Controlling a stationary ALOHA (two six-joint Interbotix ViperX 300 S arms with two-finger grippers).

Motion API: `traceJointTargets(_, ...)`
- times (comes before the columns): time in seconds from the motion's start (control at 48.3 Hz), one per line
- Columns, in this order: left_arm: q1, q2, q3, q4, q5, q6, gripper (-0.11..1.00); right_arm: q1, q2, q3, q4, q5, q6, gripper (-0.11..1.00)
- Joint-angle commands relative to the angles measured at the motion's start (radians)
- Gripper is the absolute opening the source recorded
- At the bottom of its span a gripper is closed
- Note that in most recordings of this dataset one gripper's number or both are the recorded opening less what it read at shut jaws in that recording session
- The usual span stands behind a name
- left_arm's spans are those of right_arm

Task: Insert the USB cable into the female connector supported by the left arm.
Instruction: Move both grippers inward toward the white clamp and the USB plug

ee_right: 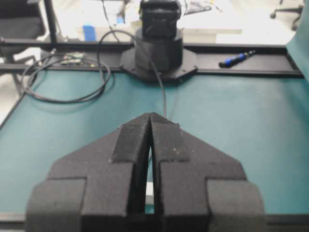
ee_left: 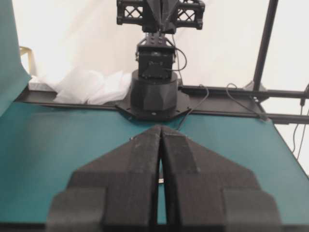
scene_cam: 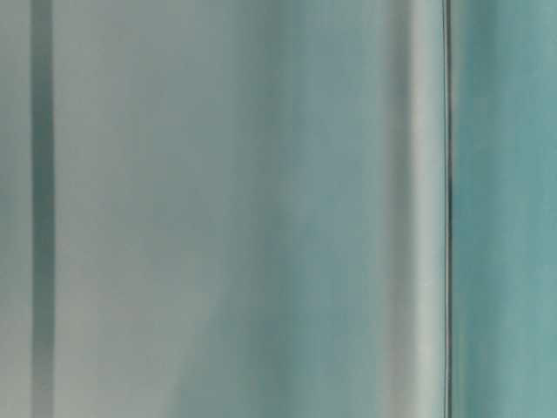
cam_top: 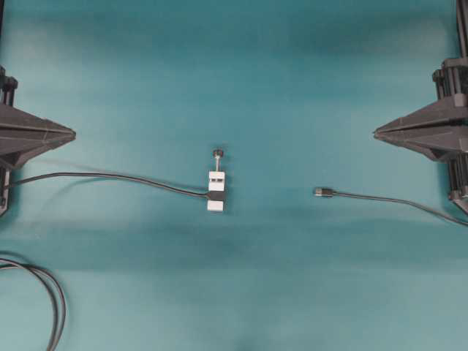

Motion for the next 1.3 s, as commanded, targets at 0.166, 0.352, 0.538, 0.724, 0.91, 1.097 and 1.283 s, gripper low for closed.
traceJointTargets(0.166, -0.003, 0.009, -0.034, -0.003, -0.032, 0.012, 0.02, 0.002, 0.005, -0.02, -0.005, -0.003, 0.014, 0.0)
traceJointTargets(0.352, -0.012, 0.052, -0.074, -0.011, 0.104, -0.002, 0.01, 0.002, 0.011, -0.063, -0.005, 0.118, 0.02, 0.0)
traceJointTargets(0.538, -0.012, 0.15, -0.126, -0.018, 0.236, -0.003, 0.01, 0.003, 0.044, -0.109, -0.005, 0.285, 0.025, 0.0)
traceJointTargets(0.724, -0.012, 0.242, -0.146, -0.018, 0.276, -0.003, 0.16, 0.002, 0.064, -0.11, -0.005, 0.29, 0.026, 0.0)
traceJointTargets(0.91, -0.012, 0.278, -0.147, -0.018, 0.279, -0.005, 0.67, 0.011, 0.098, -0.115, -0.005, 0.296, 0.046, 0.0)
traceJointTargets(1.097, -0.011, 0.282, -0.13, -0.018, 0.311, -0.002, 0.77, 0.037, 0.199, -0.127, -0.005, 0.324, 0.087, 0.0)
traceJointTargets(1.283, -0.011, 0.347, -0.137, -0.018, 0.403, 0.0, 0.83, 0.04, 0.316, -0.132, -0.005, 0.337, 0.12, 0.0)
